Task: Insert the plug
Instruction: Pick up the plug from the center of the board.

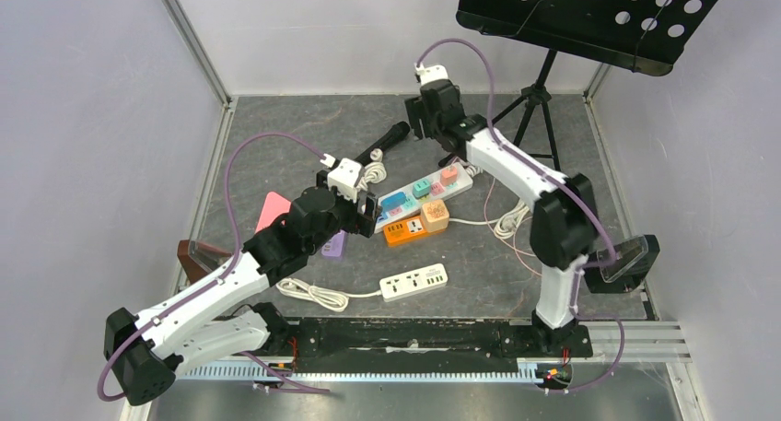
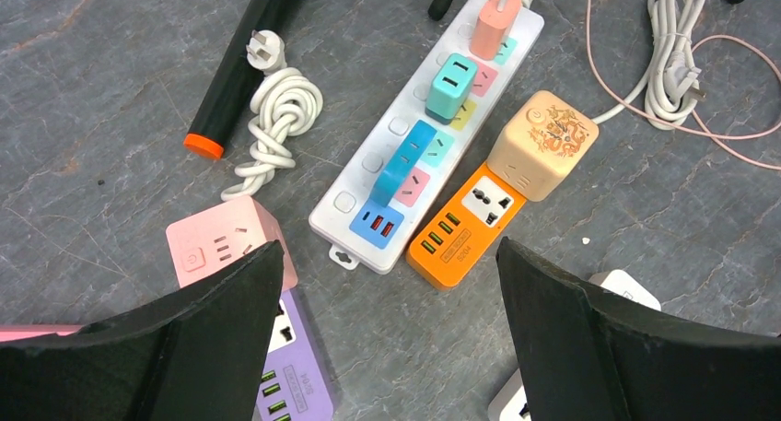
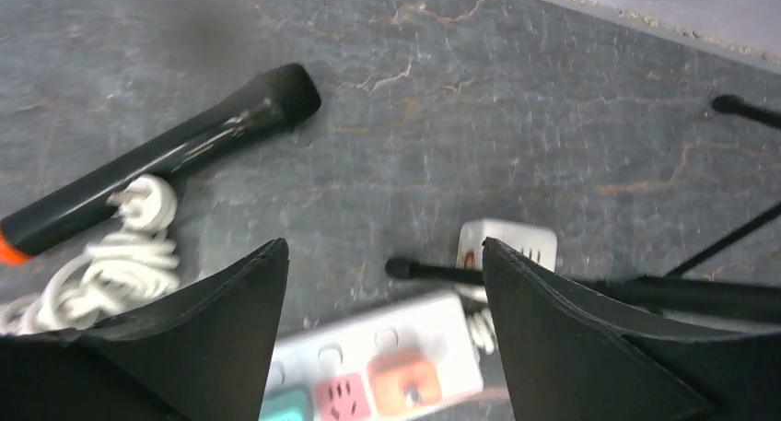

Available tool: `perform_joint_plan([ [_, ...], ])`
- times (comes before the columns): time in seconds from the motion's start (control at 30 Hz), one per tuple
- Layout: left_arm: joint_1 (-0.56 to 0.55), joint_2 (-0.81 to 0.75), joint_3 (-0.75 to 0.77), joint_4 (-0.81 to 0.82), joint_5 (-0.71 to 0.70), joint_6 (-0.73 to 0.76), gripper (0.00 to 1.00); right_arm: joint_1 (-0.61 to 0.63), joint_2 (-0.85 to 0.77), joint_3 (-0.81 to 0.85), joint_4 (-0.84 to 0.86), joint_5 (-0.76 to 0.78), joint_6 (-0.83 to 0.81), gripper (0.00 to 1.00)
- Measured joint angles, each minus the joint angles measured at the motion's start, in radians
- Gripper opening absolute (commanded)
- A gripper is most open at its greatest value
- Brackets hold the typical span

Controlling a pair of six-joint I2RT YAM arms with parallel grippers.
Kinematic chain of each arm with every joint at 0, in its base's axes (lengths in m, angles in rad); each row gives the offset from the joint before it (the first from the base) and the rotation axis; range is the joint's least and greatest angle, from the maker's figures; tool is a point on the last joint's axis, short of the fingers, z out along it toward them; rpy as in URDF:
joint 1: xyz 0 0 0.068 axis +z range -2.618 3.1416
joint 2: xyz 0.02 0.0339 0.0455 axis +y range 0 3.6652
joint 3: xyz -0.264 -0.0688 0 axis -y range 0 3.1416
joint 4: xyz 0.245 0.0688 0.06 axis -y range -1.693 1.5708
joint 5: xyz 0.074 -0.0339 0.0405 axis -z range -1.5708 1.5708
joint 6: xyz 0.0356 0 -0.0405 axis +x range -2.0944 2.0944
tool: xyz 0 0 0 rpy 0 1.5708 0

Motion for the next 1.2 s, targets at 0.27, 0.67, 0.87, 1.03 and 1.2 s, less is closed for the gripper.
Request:
perform_joint_plan([
  [0.27, 0.003, 0.011, 0.0, -0.002, -0.001, -0.006, 0.91, -0.035, 0.22, 0.166, -0.05, 0.06, -0.098, 0.65],
  [0.67, 0.009, 0.071, 0.0, -0.002, -0.001, -0.006, 0.91, -0.105, -0.04, -0.248, 0.0, 0.044, 0.009, 0.58],
  [0.87, 0.01, 0.071, 0.0, -0.001, -0.001, -0.006, 0.91, -0.142, -0.069, -0.357, 0.103, 0.056, 0.06, 0.79],
  [1.03, 0.01, 0.071, 0.0, -0.001, -0.001, -0.006, 0.91, -0.17, -0.077, -0.438, 0.245, 0.034, 0.083, 0.82],
  [1.2, 0.01, 0.071, 0.0, -0.001, -0.002, -0.006, 0.91, -0.198, -0.069, -0.463, 0.341, -0.005, 0.084, 0.8],
])
